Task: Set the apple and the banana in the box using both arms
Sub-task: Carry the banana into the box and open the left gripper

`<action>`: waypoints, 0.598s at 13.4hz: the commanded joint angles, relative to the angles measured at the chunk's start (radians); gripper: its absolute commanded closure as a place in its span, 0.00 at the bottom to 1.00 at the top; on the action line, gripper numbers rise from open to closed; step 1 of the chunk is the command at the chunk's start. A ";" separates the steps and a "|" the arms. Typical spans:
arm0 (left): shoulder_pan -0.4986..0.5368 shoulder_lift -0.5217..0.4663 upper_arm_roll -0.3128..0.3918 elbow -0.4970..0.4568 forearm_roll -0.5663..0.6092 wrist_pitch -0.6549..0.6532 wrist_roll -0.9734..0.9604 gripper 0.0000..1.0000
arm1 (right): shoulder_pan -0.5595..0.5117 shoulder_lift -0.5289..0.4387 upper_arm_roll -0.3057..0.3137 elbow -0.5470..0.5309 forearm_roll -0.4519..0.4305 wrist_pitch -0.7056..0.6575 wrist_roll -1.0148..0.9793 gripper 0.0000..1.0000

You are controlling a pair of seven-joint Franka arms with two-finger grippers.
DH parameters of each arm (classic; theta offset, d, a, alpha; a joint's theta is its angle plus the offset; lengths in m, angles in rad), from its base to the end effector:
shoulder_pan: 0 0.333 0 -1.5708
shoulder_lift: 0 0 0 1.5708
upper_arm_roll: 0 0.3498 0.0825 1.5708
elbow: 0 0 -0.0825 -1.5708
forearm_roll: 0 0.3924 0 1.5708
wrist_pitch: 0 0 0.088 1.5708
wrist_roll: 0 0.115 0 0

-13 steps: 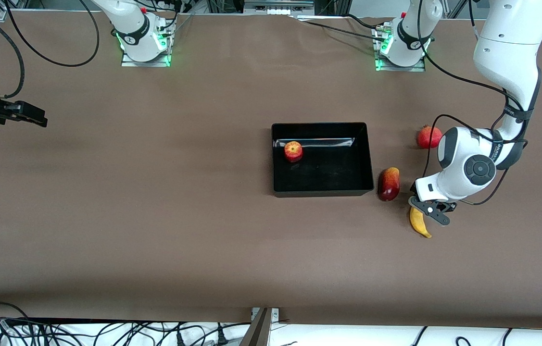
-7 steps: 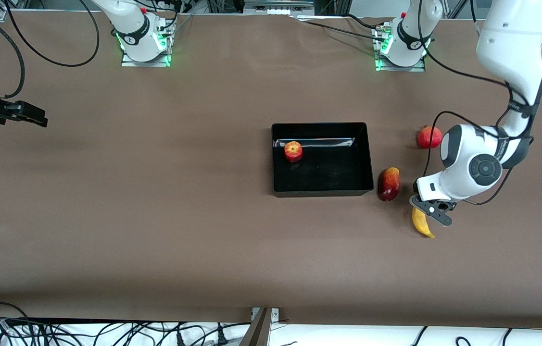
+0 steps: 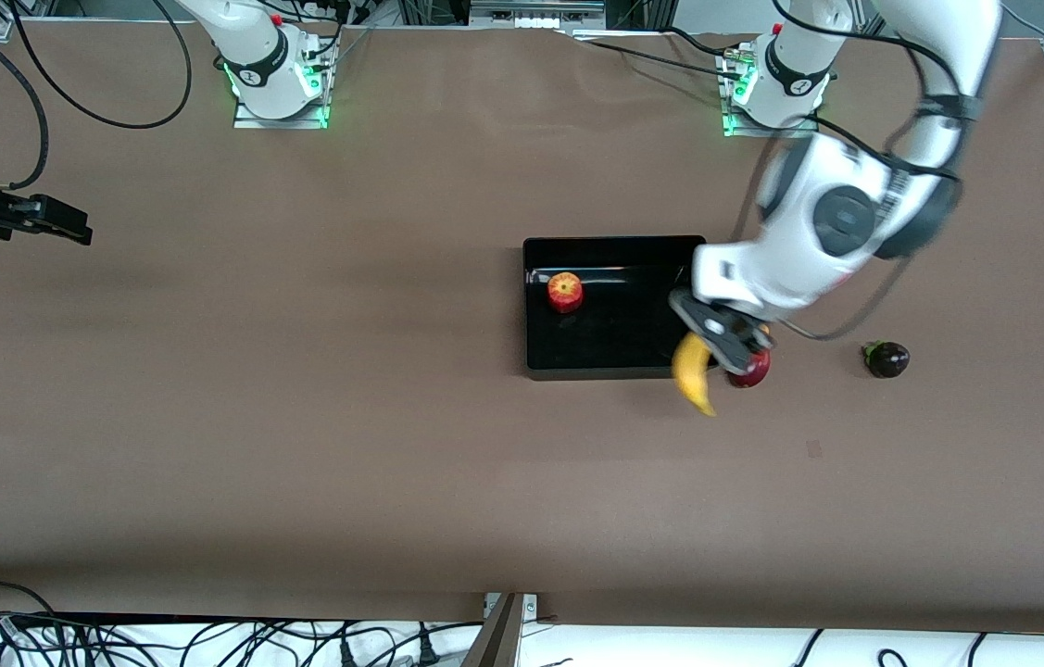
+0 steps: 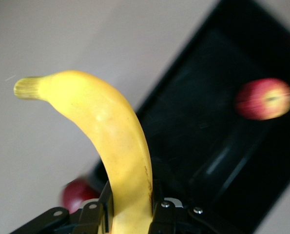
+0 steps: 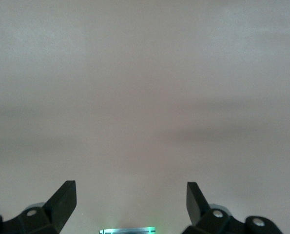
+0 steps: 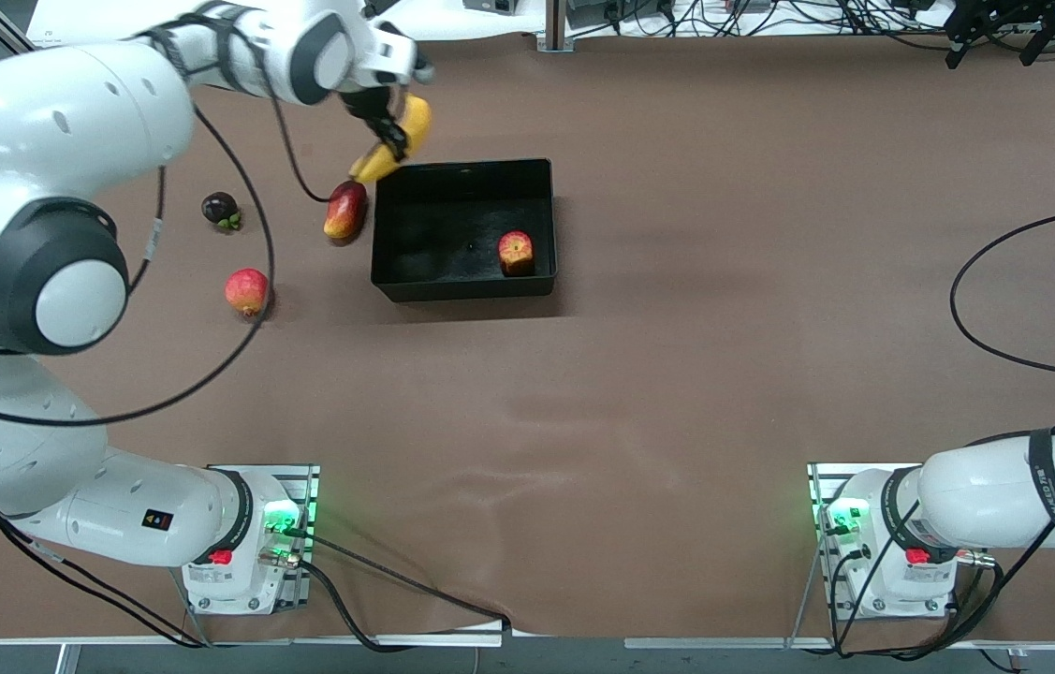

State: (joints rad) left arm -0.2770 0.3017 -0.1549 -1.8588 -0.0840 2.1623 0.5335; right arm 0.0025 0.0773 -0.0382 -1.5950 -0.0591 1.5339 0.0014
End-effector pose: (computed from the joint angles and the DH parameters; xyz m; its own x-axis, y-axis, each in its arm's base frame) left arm 0.5850 -0.2666 0.3804 0.6137 -0.7873 0.0600 -0.7885 -0.6071 0.0987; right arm 0.5787 -0.0268 0.5919 0.9897 -0.0392 -0.1377 -0.0309 -0.9976 0.0619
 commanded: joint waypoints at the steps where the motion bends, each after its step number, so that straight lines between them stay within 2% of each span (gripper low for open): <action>1: -0.072 0.000 0.012 -0.028 -0.028 0.004 0.014 1.00 | 0.001 -0.017 0.004 -0.011 -0.004 -0.002 0.014 0.00; 5: -0.113 0.027 0.012 -0.138 -0.026 0.091 0.022 1.00 | 0.001 -0.017 0.004 -0.011 -0.004 -0.002 0.014 0.00; 8: -0.113 0.033 0.011 -0.161 -0.026 0.094 0.022 1.00 | 0.001 -0.017 0.004 -0.011 -0.004 0.000 0.014 0.00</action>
State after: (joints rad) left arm -0.3836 0.3512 -0.1523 -2.0007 -0.0892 2.2465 0.5330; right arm 0.0025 0.0773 -0.0382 -1.5950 -0.0591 1.5339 0.0015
